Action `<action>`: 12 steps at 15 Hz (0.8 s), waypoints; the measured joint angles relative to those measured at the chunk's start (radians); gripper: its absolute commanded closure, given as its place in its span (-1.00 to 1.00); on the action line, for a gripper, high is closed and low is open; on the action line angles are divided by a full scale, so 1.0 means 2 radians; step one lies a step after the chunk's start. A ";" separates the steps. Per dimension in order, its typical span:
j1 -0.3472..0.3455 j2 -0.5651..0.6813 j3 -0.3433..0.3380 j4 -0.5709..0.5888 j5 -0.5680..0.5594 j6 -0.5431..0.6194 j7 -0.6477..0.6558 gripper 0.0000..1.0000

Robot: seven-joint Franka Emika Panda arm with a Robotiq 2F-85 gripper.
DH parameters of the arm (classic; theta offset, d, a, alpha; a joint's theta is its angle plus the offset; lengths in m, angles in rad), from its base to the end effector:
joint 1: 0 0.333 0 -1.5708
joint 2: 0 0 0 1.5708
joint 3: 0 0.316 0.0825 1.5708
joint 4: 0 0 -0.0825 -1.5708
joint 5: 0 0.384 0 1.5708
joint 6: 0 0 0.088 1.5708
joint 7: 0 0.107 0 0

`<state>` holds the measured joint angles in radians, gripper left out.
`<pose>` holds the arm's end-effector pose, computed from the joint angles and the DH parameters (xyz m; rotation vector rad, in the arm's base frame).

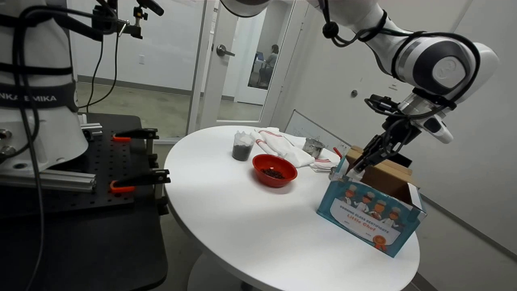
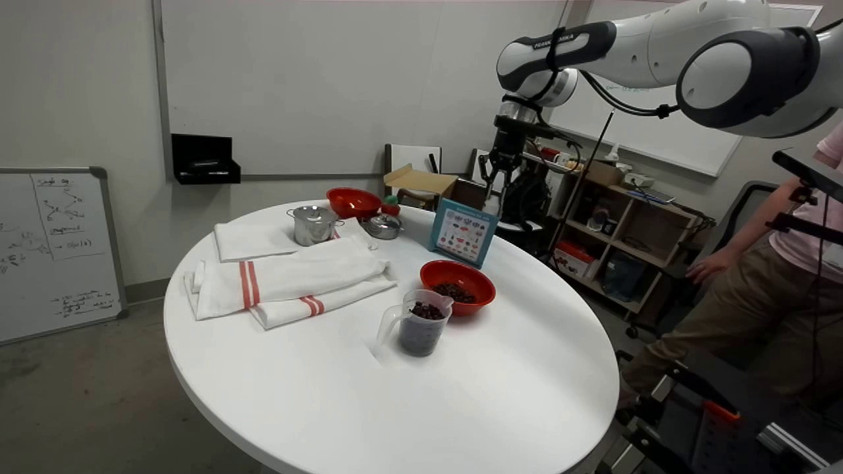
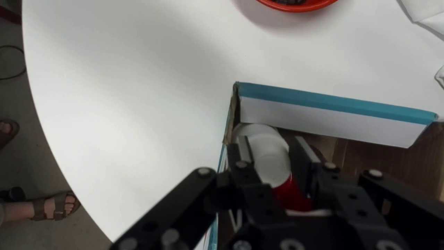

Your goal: Use the white bottle to pull the box then put the bottle in the box

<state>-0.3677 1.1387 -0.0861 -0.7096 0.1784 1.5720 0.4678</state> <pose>0.7122 -0.2916 0.2391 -2.7164 1.3244 0.4196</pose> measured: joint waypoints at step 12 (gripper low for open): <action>-0.012 -0.112 -0.001 -0.214 0.017 0.043 0.024 0.82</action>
<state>-0.3915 0.9145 -0.0875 -1.1378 0.2122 1.6575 0.5158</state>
